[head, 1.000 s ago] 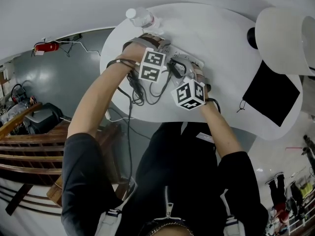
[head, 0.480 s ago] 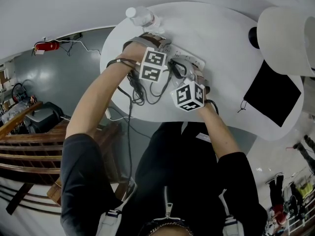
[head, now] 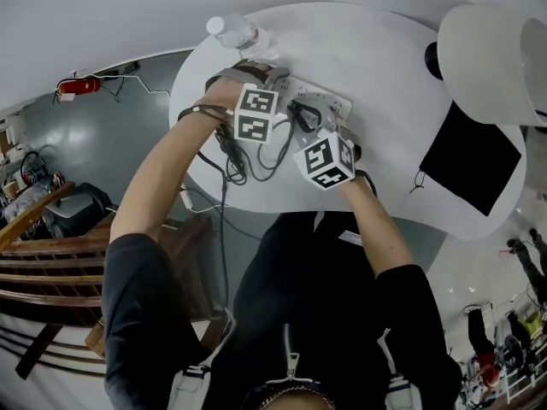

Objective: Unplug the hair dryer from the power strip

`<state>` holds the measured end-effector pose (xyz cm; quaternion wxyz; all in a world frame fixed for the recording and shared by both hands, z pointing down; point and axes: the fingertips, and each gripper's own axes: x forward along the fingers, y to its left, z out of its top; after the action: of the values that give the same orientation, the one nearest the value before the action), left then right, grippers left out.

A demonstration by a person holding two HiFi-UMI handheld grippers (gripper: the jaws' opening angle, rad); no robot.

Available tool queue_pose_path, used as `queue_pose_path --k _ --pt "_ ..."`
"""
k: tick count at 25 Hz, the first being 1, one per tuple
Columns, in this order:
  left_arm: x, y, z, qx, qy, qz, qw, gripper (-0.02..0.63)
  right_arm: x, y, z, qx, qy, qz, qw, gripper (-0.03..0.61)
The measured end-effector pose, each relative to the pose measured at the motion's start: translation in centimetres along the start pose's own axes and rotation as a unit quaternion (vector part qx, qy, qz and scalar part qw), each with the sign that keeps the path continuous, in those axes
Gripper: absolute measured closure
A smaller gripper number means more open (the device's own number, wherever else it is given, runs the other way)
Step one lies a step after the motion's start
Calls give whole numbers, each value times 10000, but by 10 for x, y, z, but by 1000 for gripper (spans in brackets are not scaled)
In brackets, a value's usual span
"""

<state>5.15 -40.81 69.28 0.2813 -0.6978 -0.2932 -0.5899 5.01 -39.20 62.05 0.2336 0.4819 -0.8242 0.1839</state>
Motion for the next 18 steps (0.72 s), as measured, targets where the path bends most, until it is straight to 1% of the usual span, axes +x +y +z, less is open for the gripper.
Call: queue_pose_path --k 4,8,10,11,14,16,18 --pt "2 1 1 -12 189 -22 9998 183 -1 5 -4 -587 152 -186 9980 534" --pt "3 1 1 -4 318 -18 9995 183 0 7 -5 -672 209 -225 9973 534" --pt "3 0 0 20 364 -21 9993 183 1 7 -4 -639 218 -110 9977 534" --pt "3 0 0 30 379 -22 9993 183 1 5 -3 -535 206 -40 9983 534" --pt "2 0 0 18 366 -18 9993 183 0 0 1 -12 109 92 9999 534" --pt "2 1 1 -65 302 -20 9995 183 -2 -2 1 85 80 -2 9999 534" --pt "2 2 2 -142 283 -29 9995 183 -4 -2 0 -8 117 -188 9998 535"
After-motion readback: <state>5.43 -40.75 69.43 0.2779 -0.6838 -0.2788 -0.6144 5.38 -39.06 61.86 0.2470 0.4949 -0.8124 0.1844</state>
